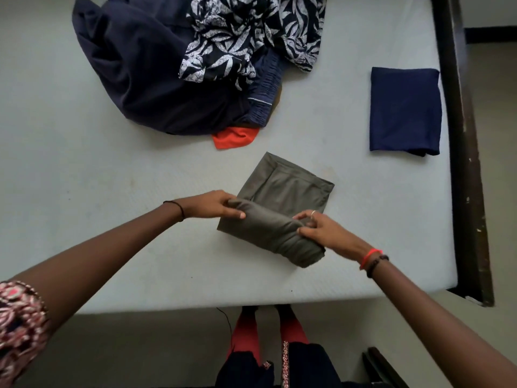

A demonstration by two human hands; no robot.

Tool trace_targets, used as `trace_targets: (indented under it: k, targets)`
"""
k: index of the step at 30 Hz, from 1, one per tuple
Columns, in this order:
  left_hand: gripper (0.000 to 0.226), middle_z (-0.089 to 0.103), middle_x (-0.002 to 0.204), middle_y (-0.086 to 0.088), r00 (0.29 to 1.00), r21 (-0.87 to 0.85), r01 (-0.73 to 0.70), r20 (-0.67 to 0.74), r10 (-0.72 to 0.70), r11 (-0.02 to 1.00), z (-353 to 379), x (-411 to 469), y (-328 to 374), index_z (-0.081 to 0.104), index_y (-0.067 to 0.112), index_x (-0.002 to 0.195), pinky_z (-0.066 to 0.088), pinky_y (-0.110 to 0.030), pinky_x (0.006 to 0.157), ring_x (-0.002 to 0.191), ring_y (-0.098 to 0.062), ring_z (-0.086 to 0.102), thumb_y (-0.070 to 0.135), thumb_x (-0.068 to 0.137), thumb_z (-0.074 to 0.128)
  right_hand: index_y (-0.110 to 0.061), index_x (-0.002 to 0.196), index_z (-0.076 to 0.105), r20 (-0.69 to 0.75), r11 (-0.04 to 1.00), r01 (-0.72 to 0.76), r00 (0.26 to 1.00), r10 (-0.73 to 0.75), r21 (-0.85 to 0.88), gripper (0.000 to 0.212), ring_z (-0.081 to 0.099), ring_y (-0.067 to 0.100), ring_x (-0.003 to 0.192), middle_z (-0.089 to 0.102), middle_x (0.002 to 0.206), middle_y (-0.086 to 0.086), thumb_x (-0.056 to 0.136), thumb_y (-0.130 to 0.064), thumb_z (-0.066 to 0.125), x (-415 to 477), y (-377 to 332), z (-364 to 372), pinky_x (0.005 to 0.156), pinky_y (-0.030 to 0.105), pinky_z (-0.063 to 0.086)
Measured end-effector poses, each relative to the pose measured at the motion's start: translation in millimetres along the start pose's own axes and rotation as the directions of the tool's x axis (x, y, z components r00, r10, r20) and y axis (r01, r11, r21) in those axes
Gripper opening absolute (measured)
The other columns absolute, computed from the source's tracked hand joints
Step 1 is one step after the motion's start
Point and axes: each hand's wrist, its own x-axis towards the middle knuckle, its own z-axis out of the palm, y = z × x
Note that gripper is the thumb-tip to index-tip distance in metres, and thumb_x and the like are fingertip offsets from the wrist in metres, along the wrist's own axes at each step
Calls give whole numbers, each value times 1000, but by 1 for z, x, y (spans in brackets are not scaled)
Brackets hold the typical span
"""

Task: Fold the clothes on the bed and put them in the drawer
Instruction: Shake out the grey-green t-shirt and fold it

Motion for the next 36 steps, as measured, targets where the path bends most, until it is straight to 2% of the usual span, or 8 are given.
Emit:
trace_targets:
  k: [6,11,15,19,23,25,29,36]
  targets:
    - [45,68,111,-9,977,-99,-49,-214,27,994,-25,54,28,66,7,109,48,-38,91,102,-19,63,45,85,65,-12,108,62,-164,997,72,984,-74,-20,18,58,14,85,65,97,7,91,-13,60,43,-2,-59,73,23,46]
    - [41,64,90,-8,923,-93,-37,-385,-2,995,-32,96,39,66,1,99,39,-30,70,81,-16,53,39,86,66,-11,107,65,-286,991,70,953,-100,-114,18,57,10,73,66,85,5,90,-14,62,74,-2,-87,54,15,44]
    - [32,63,94,-10,844,-84,-5,-535,-41,996,-22,104,36,64,1,101,36,-28,71,85,-18,53,30,90,61,-7,106,66,-472,956,-2,870,-142,-292,19,61,22,92,67,100,12,89,-8,56,87,3,-90,69,20,42]
    - [25,60,110,-16,494,-362,-126,-830,-258,924,11,81,21,60,0,107,46,-33,90,100,-26,58,19,91,60,-4,110,62,-502,940,2,845,-183,-340,30,60,24,99,65,105,13,89,-26,61,85,4,-84,80,23,41]
    - [41,55,72,-29,171,-782,-172,-622,-764,598,75,58,-6,55,-8,68,43,-43,67,67,-38,53,27,88,62,-10,112,56,-438,921,5,879,-190,-390,62,54,23,104,57,112,10,72,-54,74,84,5,-80,92,37,47]
    - [44,39,57,-8,273,-872,-240,-483,-832,427,113,44,2,41,10,55,34,-35,59,53,-18,36,27,90,63,-12,107,53,-415,901,-32,894,-167,-432,66,54,24,102,57,109,8,65,-58,77,86,3,-81,89,40,48]
    - [22,59,98,4,672,-950,-252,-309,-672,185,157,37,30,56,16,104,48,-28,87,96,-11,58,32,90,61,-8,101,49,-337,875,-69,935,-111,-479,64,54,24,88,57,97,9,67,-52,79,92,-5,-81,69,32,39]
    - [51,65,120,-1,696,-906,-420,-286,-658,-50,130,69,57,57,8,122,49,-32,97,109,-14,62,33,81,73,-8,96,41,-318,881,-129,948,-25,-454,59,45,21,88,49,97,8,71,-46,79,100,-10,-75,68,28,31]
